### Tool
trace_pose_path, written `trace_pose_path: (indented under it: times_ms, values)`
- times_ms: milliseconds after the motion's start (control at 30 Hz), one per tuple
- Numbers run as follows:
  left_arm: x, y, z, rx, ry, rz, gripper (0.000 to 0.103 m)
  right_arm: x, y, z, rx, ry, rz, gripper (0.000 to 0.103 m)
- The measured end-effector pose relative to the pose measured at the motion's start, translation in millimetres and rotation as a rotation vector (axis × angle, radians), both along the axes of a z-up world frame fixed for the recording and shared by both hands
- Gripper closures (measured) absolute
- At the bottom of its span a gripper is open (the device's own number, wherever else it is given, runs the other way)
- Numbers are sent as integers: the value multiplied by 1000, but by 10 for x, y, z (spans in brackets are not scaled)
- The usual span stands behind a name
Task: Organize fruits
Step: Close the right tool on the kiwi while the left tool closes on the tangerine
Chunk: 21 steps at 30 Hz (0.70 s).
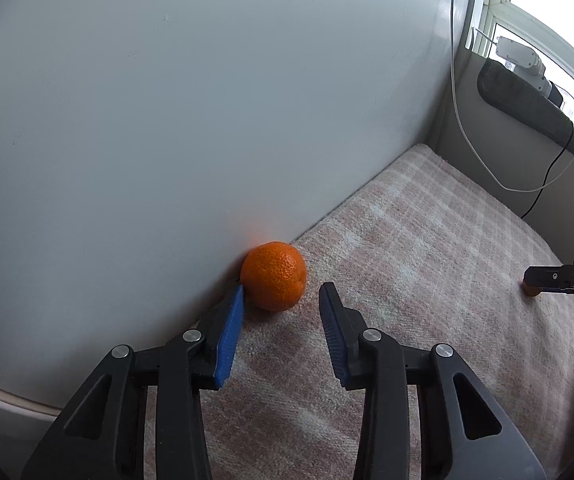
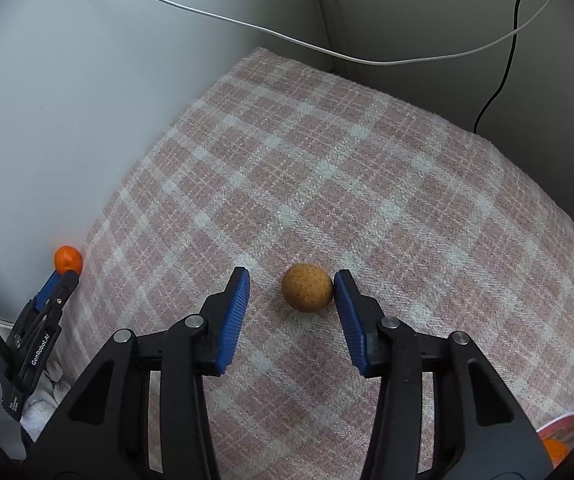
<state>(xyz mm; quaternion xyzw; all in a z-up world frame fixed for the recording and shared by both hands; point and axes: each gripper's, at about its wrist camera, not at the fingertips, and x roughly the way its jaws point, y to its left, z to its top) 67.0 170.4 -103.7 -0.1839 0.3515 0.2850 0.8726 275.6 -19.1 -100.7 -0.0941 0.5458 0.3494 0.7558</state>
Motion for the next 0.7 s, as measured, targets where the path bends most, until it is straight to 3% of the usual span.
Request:
trace_pose_path:
  times_ms: [167,267,700]
  values:
    - [16,36,-3,13,-1,-2,75,14,23,-65,-15,-5,-8,64]
    - [17,36,4,19,-9,-5,76,36,18,-71,-17,-8,-21,74]
    - [-54,-13,59,9,-33,-54,78,-40,-69,33,20,-5,-34,75]
